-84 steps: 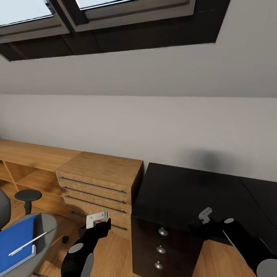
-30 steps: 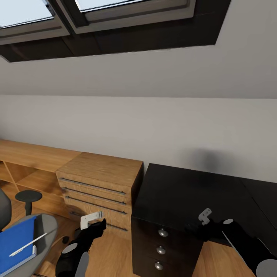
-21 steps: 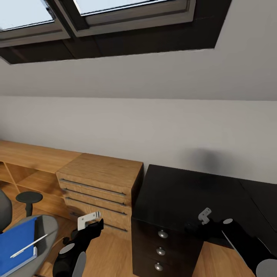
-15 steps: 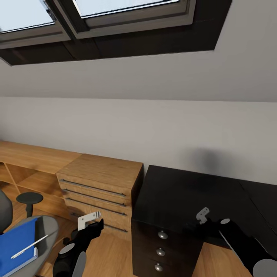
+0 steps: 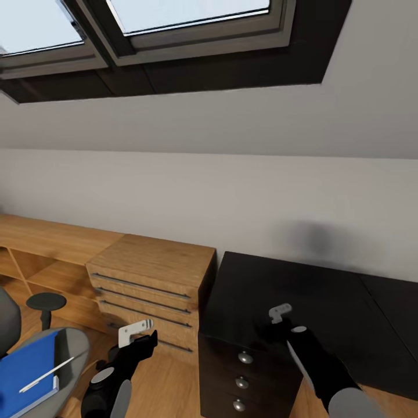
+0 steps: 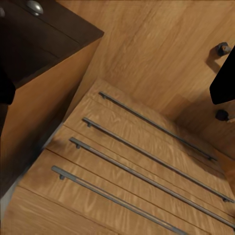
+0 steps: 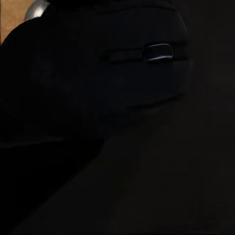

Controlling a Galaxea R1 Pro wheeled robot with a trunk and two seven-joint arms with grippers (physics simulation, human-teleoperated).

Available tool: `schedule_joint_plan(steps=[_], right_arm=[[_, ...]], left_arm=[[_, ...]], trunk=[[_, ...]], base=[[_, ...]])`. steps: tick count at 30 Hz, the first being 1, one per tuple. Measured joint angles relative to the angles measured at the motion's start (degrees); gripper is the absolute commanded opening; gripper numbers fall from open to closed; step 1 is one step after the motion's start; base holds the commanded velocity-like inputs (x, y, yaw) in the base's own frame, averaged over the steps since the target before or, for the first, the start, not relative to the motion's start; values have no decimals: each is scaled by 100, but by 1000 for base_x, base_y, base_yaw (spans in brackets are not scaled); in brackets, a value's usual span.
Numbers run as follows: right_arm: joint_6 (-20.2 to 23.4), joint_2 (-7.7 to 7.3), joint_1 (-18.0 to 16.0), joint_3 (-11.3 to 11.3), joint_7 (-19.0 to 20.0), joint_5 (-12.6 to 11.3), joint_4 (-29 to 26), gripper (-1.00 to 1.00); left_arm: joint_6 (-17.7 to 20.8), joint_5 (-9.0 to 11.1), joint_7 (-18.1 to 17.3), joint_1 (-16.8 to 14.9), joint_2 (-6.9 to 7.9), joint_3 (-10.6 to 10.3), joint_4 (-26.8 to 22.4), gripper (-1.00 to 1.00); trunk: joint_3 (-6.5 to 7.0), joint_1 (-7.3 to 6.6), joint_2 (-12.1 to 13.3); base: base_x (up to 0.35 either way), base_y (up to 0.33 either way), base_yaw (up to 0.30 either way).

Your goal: In the bedroom, organize the workspace by keeping the computer under the desk, ensuring the monitor is on the desk, placing the keyboard on the desk next to the monitor, placing the mouse on the desk next to the keyboard, moving the folder from the swivel chair onto the desk next to the mouse, stacking the notebook on top of the folder with the pen on top of the notebook, and positioning the swivel chair next to the desk.

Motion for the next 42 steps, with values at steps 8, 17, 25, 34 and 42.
schedule_joint_plan(steps=[8, 17, 25, 34, 42], right_arm=[[93, 966, 0, -788, -2159, -67, -3, -100], [113, 1272, 0, -902, -3185, -885, -37, -100], [123, 1288, 1, -862, -3198, -1055, -275, -100], [130, 1335, 16, -867, -3196, -1078, -410, -100], [111, 1335, 17, -866, -3193, -1079, -405, -100]], left_arm=[[-22, -19, 34, 0, -2, -49, 0, 100], [-28, -40, 30, 0, 2, -54, 0, 100], [-23, -27, -9, 0, 8, -46, 0, 100], [-18, -22, -17, 0, 6, -44, -1, 100], [-19, -21, -17, 0, 5, -45, -1, 100]], trunk=[[108, -133, 242], [108, -133, 242], [109, -133, 242], [108, -133, 243], [108, -135, 242]], base=[[0, 0, 0], [0, 0, 0], [0, 0, 0], [23, 252, 0], [213, 266, 0]])
